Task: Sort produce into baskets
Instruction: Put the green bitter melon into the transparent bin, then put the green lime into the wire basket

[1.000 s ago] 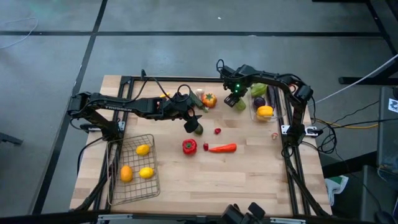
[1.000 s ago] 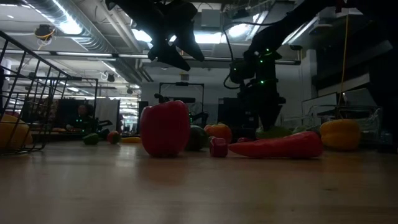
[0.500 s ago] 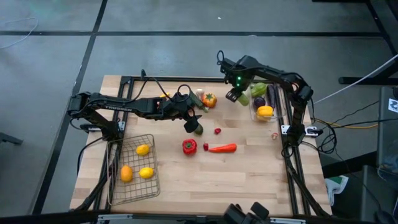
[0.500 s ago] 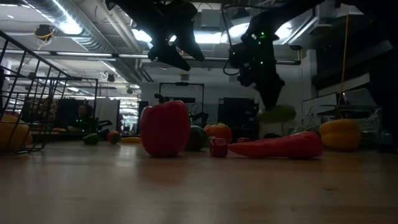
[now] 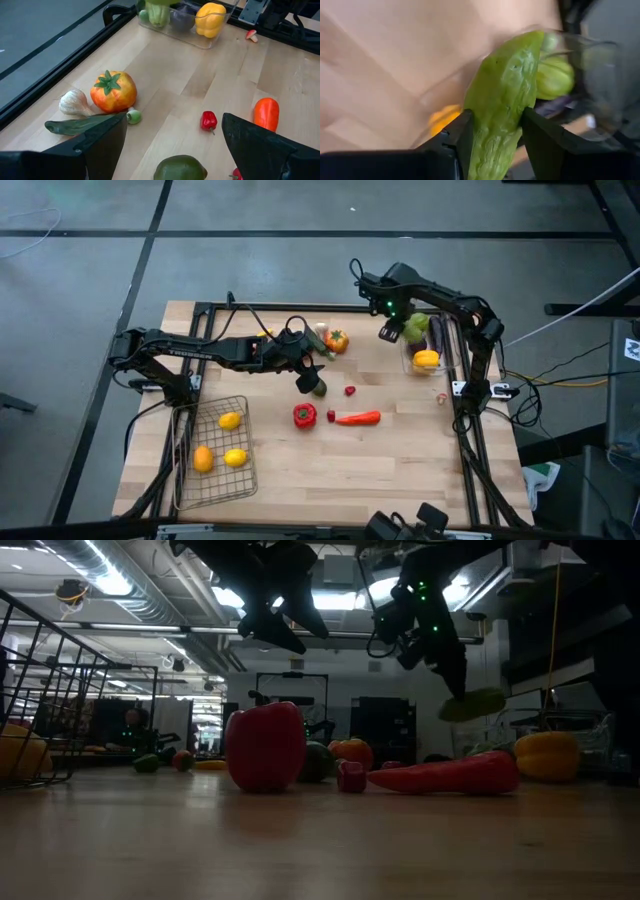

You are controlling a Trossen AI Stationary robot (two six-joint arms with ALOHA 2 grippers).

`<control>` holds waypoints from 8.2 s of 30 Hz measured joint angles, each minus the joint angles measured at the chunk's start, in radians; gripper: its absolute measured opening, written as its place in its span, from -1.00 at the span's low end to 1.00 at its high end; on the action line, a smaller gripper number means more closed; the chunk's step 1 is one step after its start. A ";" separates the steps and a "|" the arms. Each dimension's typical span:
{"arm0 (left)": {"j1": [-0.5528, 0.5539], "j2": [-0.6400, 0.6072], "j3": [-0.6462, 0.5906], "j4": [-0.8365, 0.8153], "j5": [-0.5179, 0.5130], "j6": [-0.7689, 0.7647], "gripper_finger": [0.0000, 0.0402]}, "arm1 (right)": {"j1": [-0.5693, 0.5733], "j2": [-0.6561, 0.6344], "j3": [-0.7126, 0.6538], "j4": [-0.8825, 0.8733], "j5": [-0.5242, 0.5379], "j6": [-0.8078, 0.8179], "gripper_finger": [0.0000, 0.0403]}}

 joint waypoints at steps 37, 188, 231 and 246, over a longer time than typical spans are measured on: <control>0.000 0.000 0.000 0.000 0.000 0.000 0.61 | -0.220 -0.003 -0.153 0.014 0.092 0.037 -0.23; 0.033 0.540 0.328 -0.444 0.280 0.969 0.55 | 0.271 -0.339 -0.151 0.058 -0.036 0.028 -0.23; -0.174 0.420 0.749 -1.324 0.242 0.240 0.14 | 0.271 -0.339 -0.151 0.113 -0.042 0.027 -0.23; -0.371 0.176 0.515 -1.321 0.241 -0.211 0.14 | 0.271 -0.339 -0.151 0.112 -0.042 0.027 -0.23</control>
